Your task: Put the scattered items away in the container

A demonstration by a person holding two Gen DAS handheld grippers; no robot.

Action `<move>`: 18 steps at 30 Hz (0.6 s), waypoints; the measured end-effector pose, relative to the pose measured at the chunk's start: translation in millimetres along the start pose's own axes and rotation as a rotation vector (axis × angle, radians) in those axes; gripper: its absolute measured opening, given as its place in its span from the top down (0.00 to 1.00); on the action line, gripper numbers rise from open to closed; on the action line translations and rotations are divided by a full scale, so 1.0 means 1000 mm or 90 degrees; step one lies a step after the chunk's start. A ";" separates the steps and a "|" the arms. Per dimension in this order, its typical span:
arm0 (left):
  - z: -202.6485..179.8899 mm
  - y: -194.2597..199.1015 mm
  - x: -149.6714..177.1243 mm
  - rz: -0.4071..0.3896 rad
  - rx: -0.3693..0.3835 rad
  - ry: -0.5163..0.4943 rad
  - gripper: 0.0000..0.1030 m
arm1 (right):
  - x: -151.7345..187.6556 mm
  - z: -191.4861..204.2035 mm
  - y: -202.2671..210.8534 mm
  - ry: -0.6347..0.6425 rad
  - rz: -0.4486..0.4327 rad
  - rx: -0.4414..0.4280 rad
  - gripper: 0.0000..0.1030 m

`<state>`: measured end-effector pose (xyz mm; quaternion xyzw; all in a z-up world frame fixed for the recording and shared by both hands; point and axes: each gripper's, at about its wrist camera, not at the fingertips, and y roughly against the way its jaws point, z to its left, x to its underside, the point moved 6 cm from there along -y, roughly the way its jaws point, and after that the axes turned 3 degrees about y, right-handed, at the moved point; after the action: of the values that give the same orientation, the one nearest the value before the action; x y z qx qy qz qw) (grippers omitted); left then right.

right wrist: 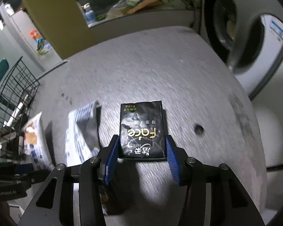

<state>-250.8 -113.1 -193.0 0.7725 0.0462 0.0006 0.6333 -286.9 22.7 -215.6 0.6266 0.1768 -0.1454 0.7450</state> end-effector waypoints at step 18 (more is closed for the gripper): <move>-0.010 0.007 -0.032 -0.052 -0.043 0.042 0.34 | -0.008 -0.003 -0.004 0.011 -0.014 0.062 0.43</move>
<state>-283.0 -106.8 -182.1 0.7477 0.0986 0.0020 0.6566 -296.3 24.5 -215.6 0.6612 0.1830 -0.1565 0.7105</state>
